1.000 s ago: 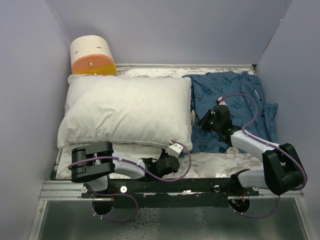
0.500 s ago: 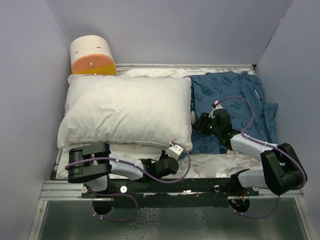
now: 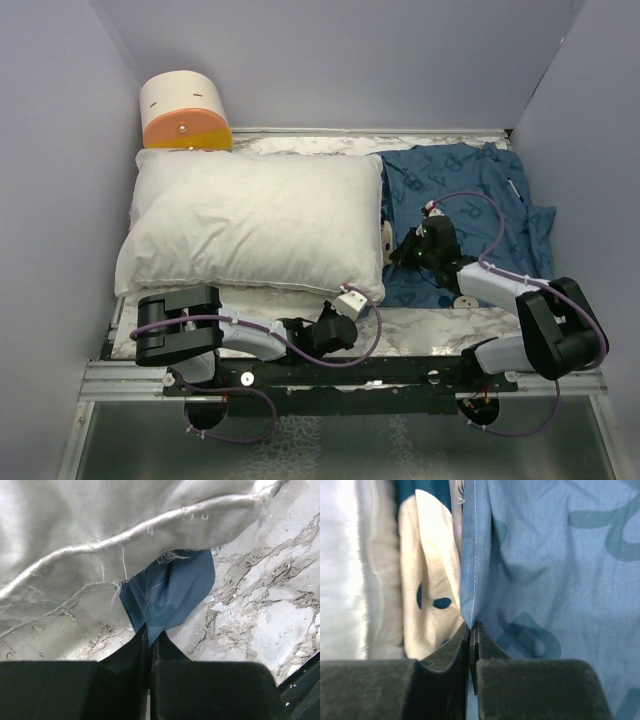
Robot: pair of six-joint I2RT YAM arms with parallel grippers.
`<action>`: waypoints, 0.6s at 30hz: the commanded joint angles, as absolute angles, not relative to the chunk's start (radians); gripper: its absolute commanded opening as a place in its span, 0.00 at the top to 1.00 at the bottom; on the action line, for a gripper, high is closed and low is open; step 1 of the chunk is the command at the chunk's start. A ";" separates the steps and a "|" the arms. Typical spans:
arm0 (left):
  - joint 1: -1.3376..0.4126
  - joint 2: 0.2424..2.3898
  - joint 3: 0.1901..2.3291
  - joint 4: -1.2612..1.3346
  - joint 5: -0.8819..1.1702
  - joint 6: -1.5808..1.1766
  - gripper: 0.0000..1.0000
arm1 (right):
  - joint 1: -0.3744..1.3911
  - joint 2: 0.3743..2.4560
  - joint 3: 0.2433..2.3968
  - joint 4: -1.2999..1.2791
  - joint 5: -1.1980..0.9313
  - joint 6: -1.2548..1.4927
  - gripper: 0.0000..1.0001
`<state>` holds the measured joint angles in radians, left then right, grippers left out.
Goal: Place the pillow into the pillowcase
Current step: Adjust the pillowcase at the center of the board.
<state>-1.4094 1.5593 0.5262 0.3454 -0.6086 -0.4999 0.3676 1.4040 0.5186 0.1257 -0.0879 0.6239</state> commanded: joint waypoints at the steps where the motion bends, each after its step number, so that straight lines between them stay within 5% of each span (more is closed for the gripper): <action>1: -1.419 1.536 0.512 0.313 -0.608 -0.517 1.00 | 0.374 1.284 0.521 0.078 0.011 0.594 0.99; 18: -1.424 1.402 0.472 0.158 -0.607 -0.548 1.00 | 0.374 1.136 0.482 0.000 0.053 0.588 0.97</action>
